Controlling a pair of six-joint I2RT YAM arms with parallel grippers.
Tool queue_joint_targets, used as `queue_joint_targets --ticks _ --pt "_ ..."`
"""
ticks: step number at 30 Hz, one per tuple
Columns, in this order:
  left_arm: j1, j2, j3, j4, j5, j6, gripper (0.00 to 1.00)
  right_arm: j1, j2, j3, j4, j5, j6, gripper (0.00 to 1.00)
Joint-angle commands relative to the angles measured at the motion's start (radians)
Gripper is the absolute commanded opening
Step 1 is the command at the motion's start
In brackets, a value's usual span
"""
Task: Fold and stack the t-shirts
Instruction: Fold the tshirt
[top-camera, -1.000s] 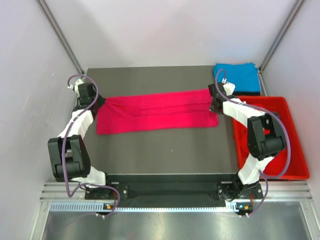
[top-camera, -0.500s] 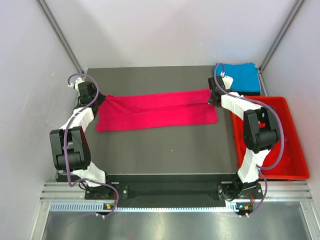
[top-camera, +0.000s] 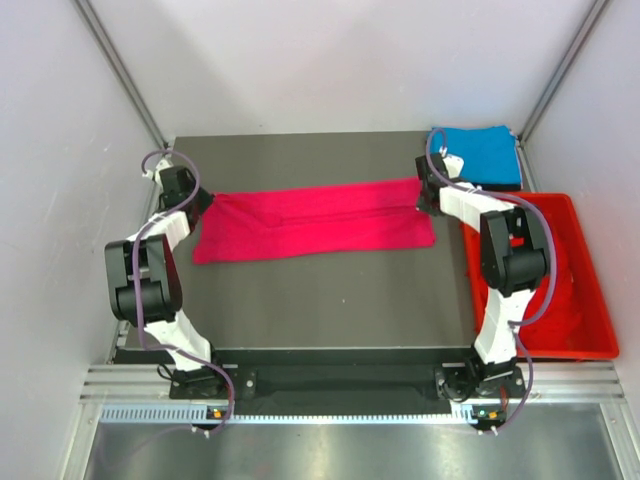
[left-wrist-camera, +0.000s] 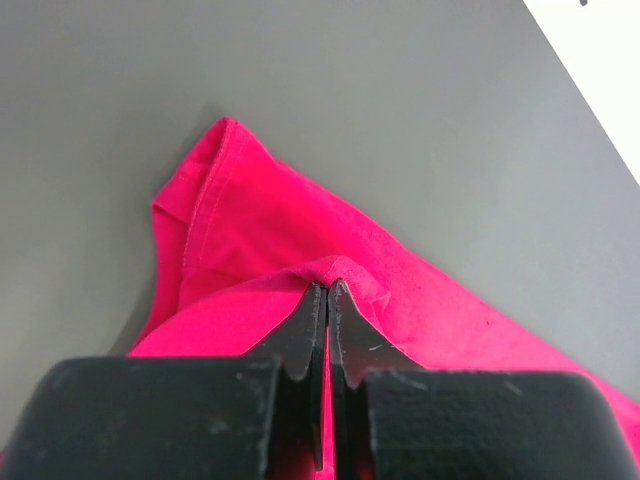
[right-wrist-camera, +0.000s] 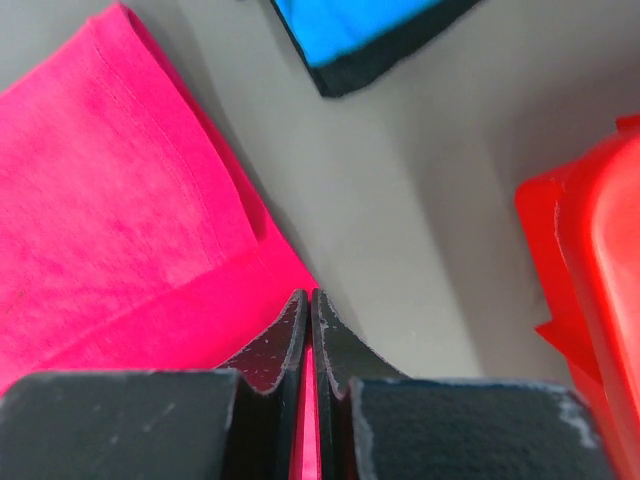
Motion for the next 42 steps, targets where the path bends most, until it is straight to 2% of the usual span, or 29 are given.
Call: queue_joint_targets --ticks 1,6,7,8,9,10,12,13,15,19,21,26,33,37,42 --pt "0.006 0.010 0.043 0.081 0.015 0.004 0.00 -0.024 0.028 0.066 0.047 0.025 -0.023 0.00" --pt "0.006 0.015 0.055 0.071 0.013 0.020 0.00 -0.033 0.042 0.075 0.041 0.025 -0.020 0.01" --pt "0.009 0.015 0.060 0.068 0.016 0.024 0.00 -0.033 0.042 0.081 0.031 0.027 -0.020 0.08" --pt "0.009 0.013 0.066 0.062 0.022 0.035 0.04 -0.035 0.040 0.095 0.020 0.024 -0.020 0.11" --pt "0.008 0.009 0.077 0.050 0.021 0.043 0.19 -0.035 0.037 0.104 0.008 0.018 -0.025 0.14" --pt "0.009 -0.002 0.084 0.041 0.016 0.050 0.28 -0.035 0.018 0.109 -0.014 0.015 -0.025 0.18" --pt "0.008 -0.017 0.118 -0.022 -0.039 0.073 0.42 -0.032 -0.016 0.104 -0.025 -0.002 -0.034 0.25" --pt "0.008 -0.030 0.132 -0.050 -0.060 0.082 0.44 -0.032 -0.056 0.100 -0.029 -0.007 -0.033 0.31" --pt "0.009 -0.042 0.166 -0.108 -0.097 0.099 0.48 -0.028 -0.099 0.066 -0.035 -0.046 -0.034 0.35" --pt "0.006 -0.092 0.173 -0.281 -0.128 0.118 0.50 -0.016 -0.191 -0.026 -0.006 -0.175 -0.049 0.41" --pt "0.006 -0.116 0.134 -0.312 -0.119 0.128 0.50 -0.016 -0.199 -0.079 -0.012 -0.249 -0.054 0.41" --pt "0.018 -0.217 0.036 -0.419 -0.113 0.138 0.50 -0.013 -0.197 -0.169 -0.063 -0.275 -0.053 0.41" --pt "0.061 -0.327 -0.164 -0.420 -0.113 0.133 0.51 -0.013 -0.223 -0.248 -0.036 -0.256 0.001 0.41" --pt "0.106 -0.338 -0.224 -0.401 -0.053 0.083 0.52 -0.015 -0.223 -0.275 -0.012 -0.237 -0.008 0.42" --pt "0.104 -0.330 -0.267 -0.381 -0.047 0.055 0.52 -0.015 -0.228 -0.285 -0.008 -0.219 -0.013 0.42"
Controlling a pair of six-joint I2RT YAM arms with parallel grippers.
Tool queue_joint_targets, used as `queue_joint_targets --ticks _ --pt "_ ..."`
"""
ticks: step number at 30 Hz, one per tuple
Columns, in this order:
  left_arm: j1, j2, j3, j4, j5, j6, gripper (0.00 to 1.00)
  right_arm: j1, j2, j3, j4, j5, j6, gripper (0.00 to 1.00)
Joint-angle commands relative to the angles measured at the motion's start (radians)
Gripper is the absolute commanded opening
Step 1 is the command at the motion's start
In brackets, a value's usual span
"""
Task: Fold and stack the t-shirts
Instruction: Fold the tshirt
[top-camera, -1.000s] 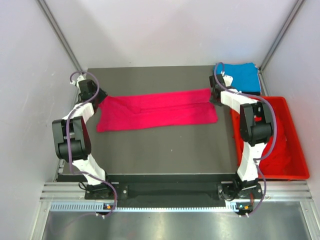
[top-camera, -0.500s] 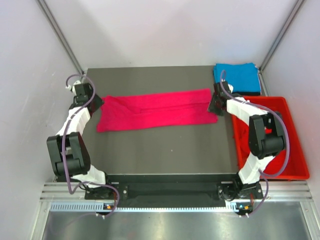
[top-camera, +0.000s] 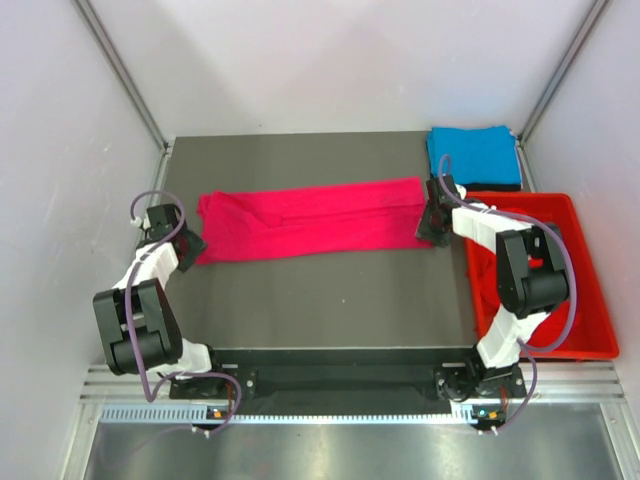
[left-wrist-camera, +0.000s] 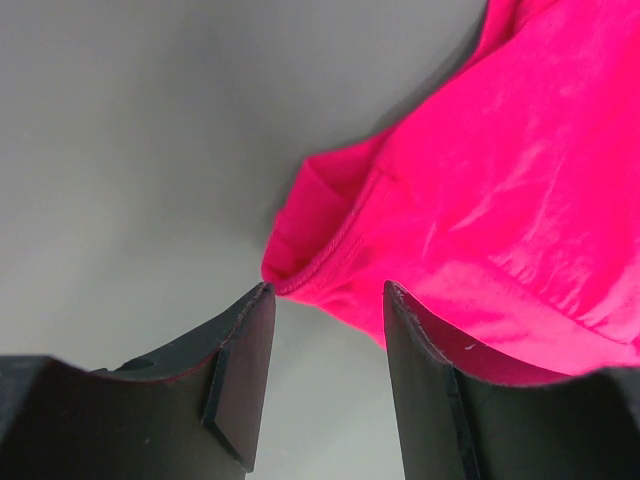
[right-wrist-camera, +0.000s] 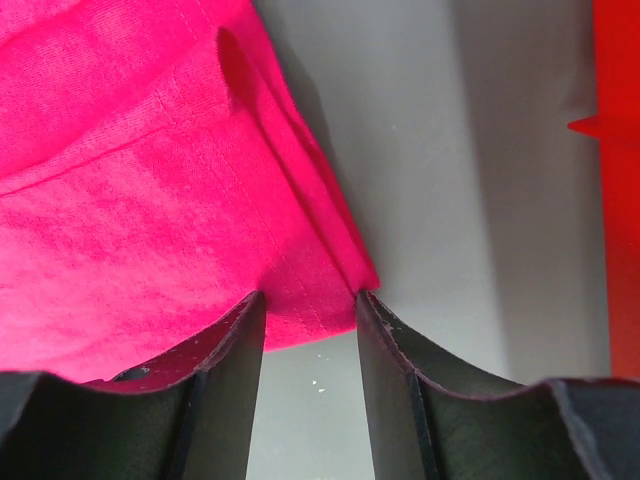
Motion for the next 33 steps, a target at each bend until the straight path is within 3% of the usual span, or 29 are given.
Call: queue_joint_targets --ticks 1,8,11,12,14,15,17,25,33 --pt "0.000 -0.023 -0.021 0.053 0.024 -0.036 0.53 0.006 -0.041 -0.016 0.038 0.027 0.000 0.42" --pt "0.000 0.003 -0.043 0.070 -0.005 -0.039 0.52 0.005 -0.029 -0.023 0.052 0.038 -0.004 0.43" --pt "0.000 0.025 -0.047 0.078 -0.015 -0.034 0.47 0.005 -0.009 -0.019 0.058 0.052 -0.004 0.42" --pt "0.002 0.031 -0.049 0.081 -0.012 -0.031 0.37 0.006 -0.006 -0.019 0.059 0.060 -0.006 0.40" --pt "0.002 0.036 -0.047 0.079 -0.010 -0.024 0.23 0.005 0.000 -0.023 0.059 0.070 -0.010 0.29" --pt "0.000 0.037 -0.044 0.073 -0.015 -0.019 0.11 0.005 0.000 -0.024 0.061 0.083 -0.016 0.23" --pt "0.002 0.040 -0.032 0.056 -0.028 -0.008 0.00 0.006 -0.006 -0.033 0.061 0.092 -0.026 0.02" --pt "0.011 0.027 0.017 -0.033 -0.151 0.056 0.00 0.006 -0.107 -0.133 0.069 0.121 -0.044 0.00" --pt "0.015 0.025 0.046 -0.103 -0.185 0.076 0.02 0.008 -0.224 -0.269 0.105 0.084 -0.033 0.00"
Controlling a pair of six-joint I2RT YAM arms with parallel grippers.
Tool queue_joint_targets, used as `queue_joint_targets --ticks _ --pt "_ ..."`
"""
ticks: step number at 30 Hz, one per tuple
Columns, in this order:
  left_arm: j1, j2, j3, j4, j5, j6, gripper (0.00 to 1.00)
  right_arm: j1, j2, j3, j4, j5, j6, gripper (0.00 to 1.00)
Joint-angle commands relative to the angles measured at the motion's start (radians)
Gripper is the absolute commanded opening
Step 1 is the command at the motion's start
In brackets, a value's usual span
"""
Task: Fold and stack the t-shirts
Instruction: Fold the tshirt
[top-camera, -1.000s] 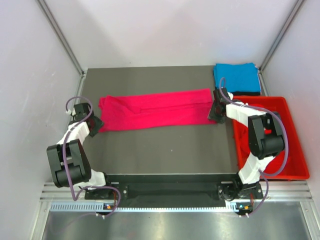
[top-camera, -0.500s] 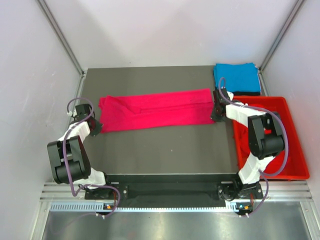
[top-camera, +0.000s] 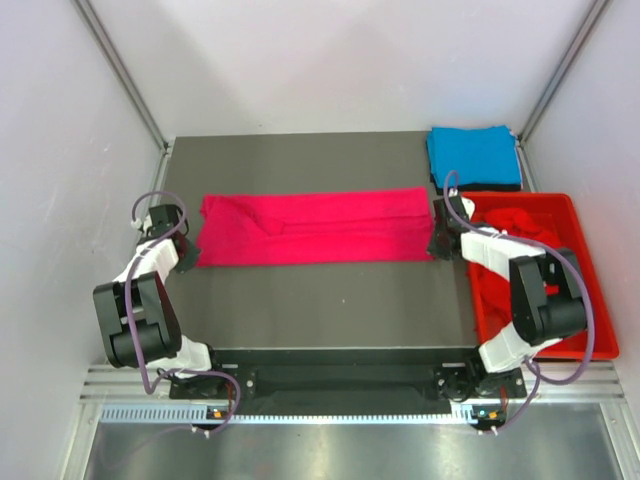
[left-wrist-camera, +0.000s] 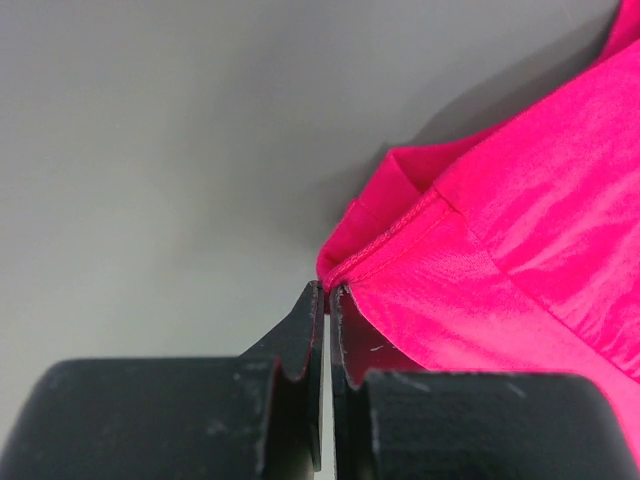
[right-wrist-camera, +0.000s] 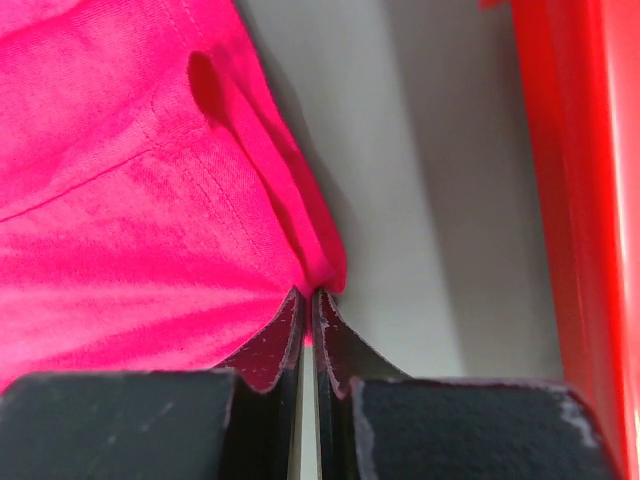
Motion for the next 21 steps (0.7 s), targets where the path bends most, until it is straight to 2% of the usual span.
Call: queue_joint_targets --ticks 1,2,3,7,12,15,16,17,21 --pt "0.015 -0.017 0.035 -0.041 -0.081 0.026 0.03 0.005 -0.071 -0.055 -0.001 0.018 -0.015 0.00" --pt "0.015 -0.020 0.035 -0.046 -0.081 0.028 0.04 0.006 -0.078 -0.071 0.002 0.011 -0.012 0.00" --pt "0.014 -0.026 0.035 -0.060 -0.084 0.028 0.10 0.008 -0.082 -0.075 0.000 -0.005 -0.010 0.00" --pt "0.015 -0.048 0.055 -0.096 -0.106 0.025 0.37 0.008 -0.101 -0.072 -0.029 -0.020 -0.012 0.23" --pt "0.017 -0.098 0.148 -0.129 -0.078 0.040 0.45 0.019 -0.205 -0.007 -0.101 -0.049 -0.018 0.43" --pt "0.015 -0.133 0.147 -0.048 0.121 0.043 0.50 0.064 -0.255 0.033 -0.043 -0.129 -0.036 0.46" --pt "0.014 -0.135 0.138 -0.009 0.212 0.031 0.50 0.089 -0.254 0.069 -0.026 -0.134 -0.039 0.48" --pt "0.012 -0.137 0.118 0.049 0.376 0.019 0.50 0.145 -0.248 0.094 -0.006 -0.134 -0.048 0.48" --pt "0.002 -0.069 0.133 0.059 0.557 0.000 0.50 0.264 -0.095 0.258 0.072 -0.181 -0.055 0.45"
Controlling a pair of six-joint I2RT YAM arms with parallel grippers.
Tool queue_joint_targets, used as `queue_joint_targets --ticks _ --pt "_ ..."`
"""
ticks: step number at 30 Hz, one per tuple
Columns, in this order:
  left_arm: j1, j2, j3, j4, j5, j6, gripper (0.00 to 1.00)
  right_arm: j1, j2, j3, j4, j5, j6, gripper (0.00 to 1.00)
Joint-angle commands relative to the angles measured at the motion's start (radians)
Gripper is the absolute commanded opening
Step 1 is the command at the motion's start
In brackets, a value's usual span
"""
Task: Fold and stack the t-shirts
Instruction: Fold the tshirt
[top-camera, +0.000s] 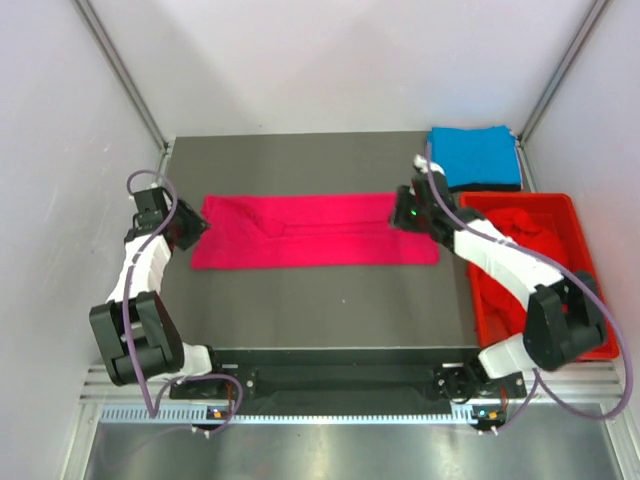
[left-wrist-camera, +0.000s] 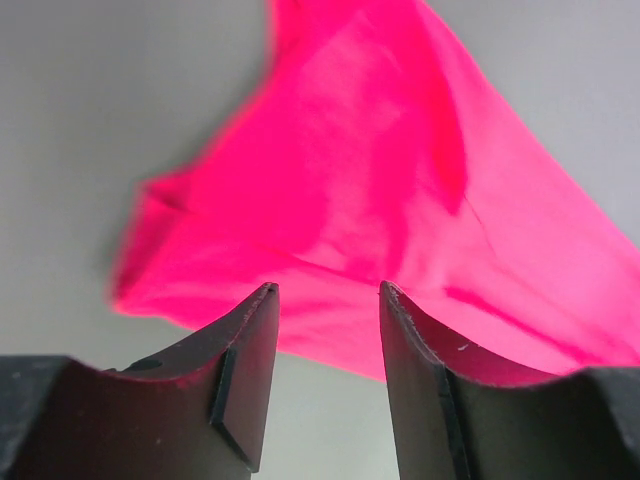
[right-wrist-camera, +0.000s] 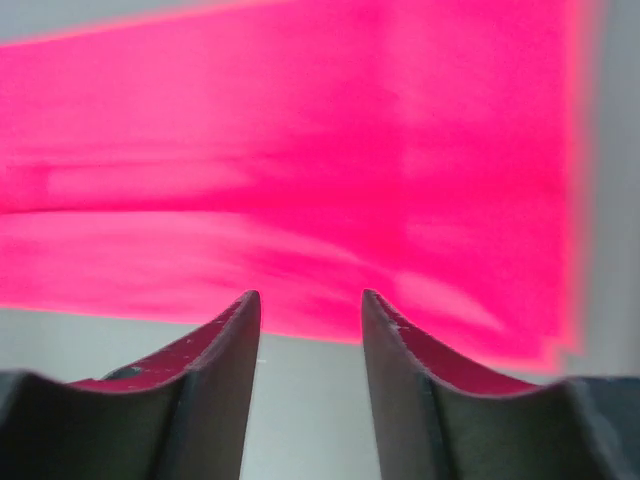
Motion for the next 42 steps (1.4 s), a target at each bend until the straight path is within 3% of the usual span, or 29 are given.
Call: queue_joint_targets --ticks 1,4,9,12,15,19,25,30,42 --pt "-0.005 0.054 0.031 0.036 0.251 -0.004 0.50 0.097 0.126 0.208 0.122 -0.067 -0.014 0.42" --pt "-0.007 0.064 0.062 0.002 0.219 -0.012 0.49 0.175 0.291 0.386 0.127 -0.050 0.035 0.39" --pt "-0.004 -0.025 -0.051 0.074 0.055 -0.085 0.49 0.258 0.544 0.593 0.201 -0.073 0.087 0.35" --pt "-0.010 -0.033 -0.099 0.130 0.082 -0.118 0.50 0.273 0.635 0.754 0.005 0.002 0.126 0.31" --pt "-0.034 -0.018 -0.101 0.142 0.104 -0.102 0.49 0.257 0.581 0.675 0.016 0.048 0.127 0.29" --pt "-0.037 -0.007 -0.122 0.148 0.047 -0.111 0.50 0.214 0.539 0.572 0.073 -0.063 0.074 0.31" --pt "-0.039 0.062 -0.116 0.167 0.087 -0.147 0.49 0.267 0.595 0.607 0.199 -0.156 0.083 0.34" --pt "-0.037 0.064 -0.125 0.160 0.047 -0.138 0.49 0.326 0.712 0.702 0.319 -0.191 0.081 0.27" --pt "-0.037 0.110 -0.161 0.187 0.084 -0.181 0.49 0.428 0.921 0.880 0.512 -0.232 -0.095 0.30"
